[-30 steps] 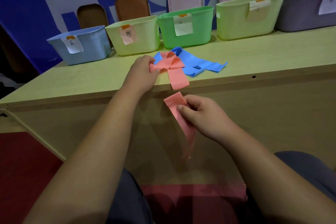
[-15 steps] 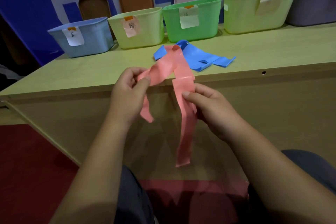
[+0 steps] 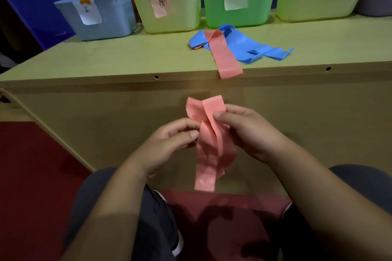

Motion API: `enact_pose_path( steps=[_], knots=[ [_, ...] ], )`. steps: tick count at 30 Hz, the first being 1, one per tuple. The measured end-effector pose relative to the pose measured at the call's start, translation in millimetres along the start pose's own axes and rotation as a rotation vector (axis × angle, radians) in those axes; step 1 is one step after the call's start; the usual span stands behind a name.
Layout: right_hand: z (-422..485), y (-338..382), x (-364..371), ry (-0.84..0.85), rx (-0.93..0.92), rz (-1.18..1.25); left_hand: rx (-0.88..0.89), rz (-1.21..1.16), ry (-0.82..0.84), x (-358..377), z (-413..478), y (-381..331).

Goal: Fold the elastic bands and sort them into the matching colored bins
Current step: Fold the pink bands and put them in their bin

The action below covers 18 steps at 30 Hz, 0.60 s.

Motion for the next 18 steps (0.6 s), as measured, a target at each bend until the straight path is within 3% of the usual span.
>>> enact_pose_path(
  steps=[5, 9, 13, 18],
  knots=[
    [3, -12, -1, 0.004, 0.039, -0.016, 0.027, 0.049, -0.014, -2, 2, 5],
    [9, -13, -9, -0.042, 0.023, 0.001, -0.06, 0.137, -0.067, -8, 7, 18],
    [12, -11, -17, -0.058, 0.012, -0.003, -0.204, -0.026, -0.15, -10, 16, 38],
    [10, -12, -23, -0.07, 0.024, -0.074, -0.207, -0.187, -0.216, -9, 25, 43]
  ],
)
Point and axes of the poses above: each hand's wrist, its own z-axis towards the middle knuckle, its own x-axis out of the palm, y = z × x, the point moved 9 cm from there along z, towards the middle knuckle, and after that the axes turned 15 degrees about z, right-handed, at the moved point
